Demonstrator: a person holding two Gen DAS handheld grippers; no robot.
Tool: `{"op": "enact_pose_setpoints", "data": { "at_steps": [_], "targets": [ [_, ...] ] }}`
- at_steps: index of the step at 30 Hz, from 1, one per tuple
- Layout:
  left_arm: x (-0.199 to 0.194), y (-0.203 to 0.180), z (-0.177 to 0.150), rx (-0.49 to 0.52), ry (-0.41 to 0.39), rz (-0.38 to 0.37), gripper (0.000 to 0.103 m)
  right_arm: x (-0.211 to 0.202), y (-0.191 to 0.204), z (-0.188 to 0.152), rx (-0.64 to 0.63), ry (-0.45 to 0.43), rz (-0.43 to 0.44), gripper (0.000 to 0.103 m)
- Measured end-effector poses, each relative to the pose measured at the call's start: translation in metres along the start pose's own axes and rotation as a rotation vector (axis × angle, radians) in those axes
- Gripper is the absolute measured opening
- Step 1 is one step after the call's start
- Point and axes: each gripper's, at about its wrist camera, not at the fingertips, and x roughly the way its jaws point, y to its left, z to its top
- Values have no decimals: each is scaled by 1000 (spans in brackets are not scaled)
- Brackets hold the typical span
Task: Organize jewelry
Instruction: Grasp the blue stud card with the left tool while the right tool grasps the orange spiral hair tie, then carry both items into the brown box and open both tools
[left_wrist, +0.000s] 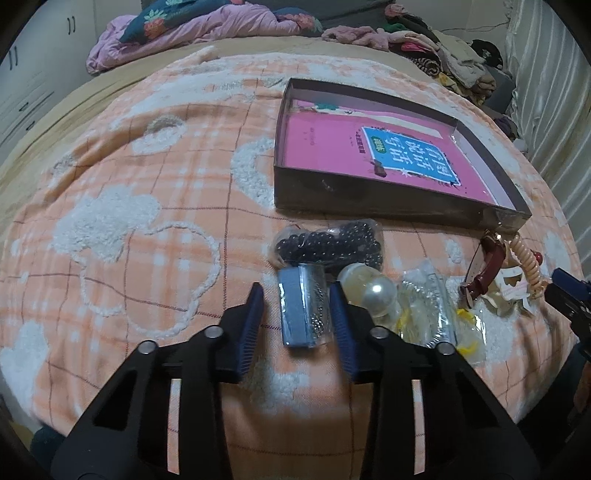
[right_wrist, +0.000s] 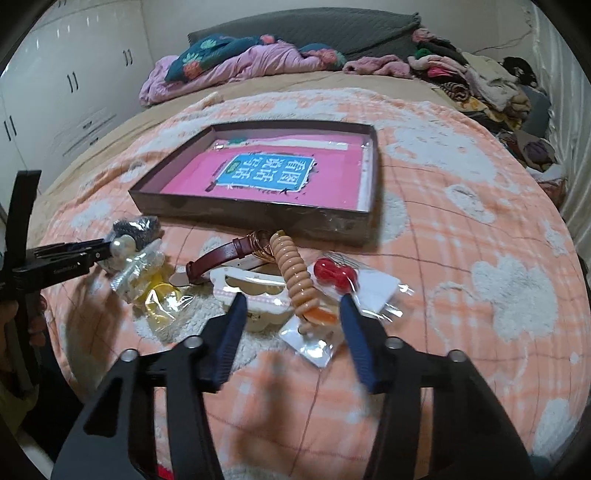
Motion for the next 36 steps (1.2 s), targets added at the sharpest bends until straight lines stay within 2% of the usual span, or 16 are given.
{"op": "enact_pose_setpoints", "data": {
  "at_steps": [6, 8, 12, 16, 25, 30, 36],
  "targets": [
    [5, 4, 0, -19, 1, -25, 26, 20, 4, 11, -55, 20, -12, 41],
    [5, 5, -1, -18, -2, -44, 19, 29, 6, 16, -74, 32, -12, 35],
    [2, 4, -2, -2, -12, -46, 18, 42, 7, 24, -93, 48, 4, 20],
    [-11, 5, -3, -2, -28, -68, 18, 37, 0, 27, -61, 38, 47, 17],
    [-46, 1, 21, 4, -121, -100, 18, -11, -20, 42, 11, -94, 90, 17],
    [-45, -5, 44, 11, -144, -102, 18, -23, -31, 61, 33, -153, 83, 17],
    [-33, -18, 68, 33, -150, -100, 18, -17, -40, 85, 63, -198, 77, 17]
  ]
}}
